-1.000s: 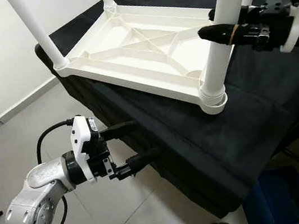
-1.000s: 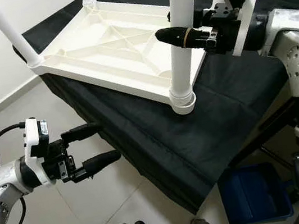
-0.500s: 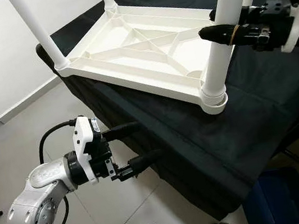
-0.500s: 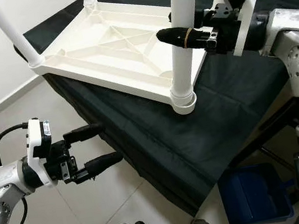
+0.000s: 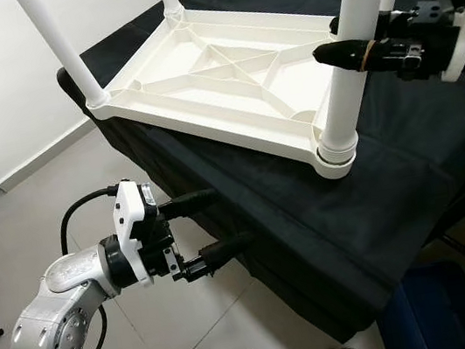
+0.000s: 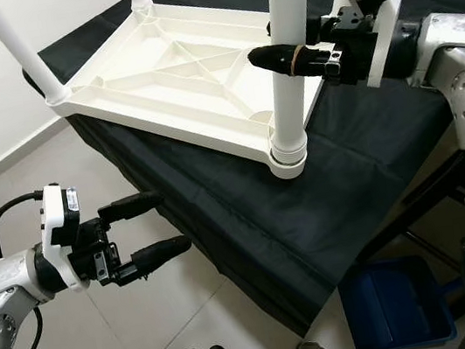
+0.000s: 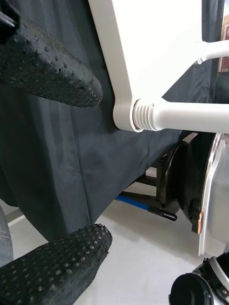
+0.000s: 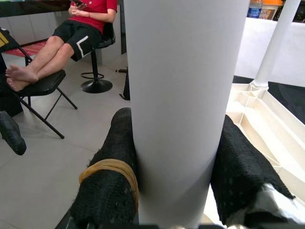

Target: Building children table

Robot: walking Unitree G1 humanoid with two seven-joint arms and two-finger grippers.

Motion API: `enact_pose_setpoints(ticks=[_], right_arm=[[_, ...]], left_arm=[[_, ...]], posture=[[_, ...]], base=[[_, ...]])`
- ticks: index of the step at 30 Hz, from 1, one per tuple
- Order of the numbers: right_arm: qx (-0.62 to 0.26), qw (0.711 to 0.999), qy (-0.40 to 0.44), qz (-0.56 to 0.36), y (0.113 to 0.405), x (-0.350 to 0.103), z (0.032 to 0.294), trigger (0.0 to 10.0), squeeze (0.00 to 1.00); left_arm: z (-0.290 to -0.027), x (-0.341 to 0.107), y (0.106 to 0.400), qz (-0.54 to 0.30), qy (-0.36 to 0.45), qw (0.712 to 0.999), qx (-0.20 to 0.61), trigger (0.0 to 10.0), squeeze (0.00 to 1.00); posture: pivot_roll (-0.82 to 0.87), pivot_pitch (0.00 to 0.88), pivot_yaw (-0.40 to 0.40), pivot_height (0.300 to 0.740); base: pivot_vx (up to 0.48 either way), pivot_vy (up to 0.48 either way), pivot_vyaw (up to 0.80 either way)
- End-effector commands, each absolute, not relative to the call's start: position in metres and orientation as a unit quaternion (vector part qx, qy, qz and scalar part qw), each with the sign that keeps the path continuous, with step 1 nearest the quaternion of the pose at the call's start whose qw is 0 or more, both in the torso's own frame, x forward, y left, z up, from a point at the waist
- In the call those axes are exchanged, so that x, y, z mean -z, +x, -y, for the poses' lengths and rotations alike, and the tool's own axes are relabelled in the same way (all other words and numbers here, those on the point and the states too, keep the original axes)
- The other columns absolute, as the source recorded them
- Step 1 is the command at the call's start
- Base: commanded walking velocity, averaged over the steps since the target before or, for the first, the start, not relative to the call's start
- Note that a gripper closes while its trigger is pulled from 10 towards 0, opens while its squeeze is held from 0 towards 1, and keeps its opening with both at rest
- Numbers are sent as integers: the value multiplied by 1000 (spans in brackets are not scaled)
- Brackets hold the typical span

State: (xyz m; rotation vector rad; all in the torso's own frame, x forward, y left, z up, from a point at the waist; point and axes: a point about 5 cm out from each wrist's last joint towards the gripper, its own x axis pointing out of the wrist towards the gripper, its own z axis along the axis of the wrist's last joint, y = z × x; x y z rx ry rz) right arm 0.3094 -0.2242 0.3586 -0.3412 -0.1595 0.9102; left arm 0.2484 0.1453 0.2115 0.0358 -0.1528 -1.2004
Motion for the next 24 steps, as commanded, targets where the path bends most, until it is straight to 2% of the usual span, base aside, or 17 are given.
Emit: enact_pose_setpoints(ticks=[1,7,13,16,21,23,24], right_arm=[[-436,884,-169,34,312,-343,225,10000,0],[-430,887,-166,-1,317,-324,215,10000,0],[-361,919,-157,-38,331,-308,213,10000,0],[-263,954,-139,-46,344,-304,215,10000,0],[-195,974,-104,-49,349,-304,218,10000,0],[-123,989,-68,-39,350,-304,225,10000,0],[-123,989,-68,-39,350,-304,225,10000,0]], left_arm=[[-145,-211,247,69,22,820,568,10000,0],[-145,-211,246,70,21,820,568,10000,0],[-144,-211,246,71,20,820,568,10000,0],[-143,-211,246,72,19,820,568,10000,0],[-143,-212,247,74,19,821,565,10000,0],[-143,-212,248,76,20,822,565,10000,0],[-143,-212,248,76,20,822,565,10000,0]], posture=[[-66,195,70,740],[-67,197,69,740],[-69,199,67,740],[-71,199,66,740],[-74,200,67,740],[-73,201,67,740],[-73,201,67,740]], base=[[0,0,0],[0,0,0],[0,0,0],[0,0,0],[0,0,0],[0,0,0],[0,0,0]])
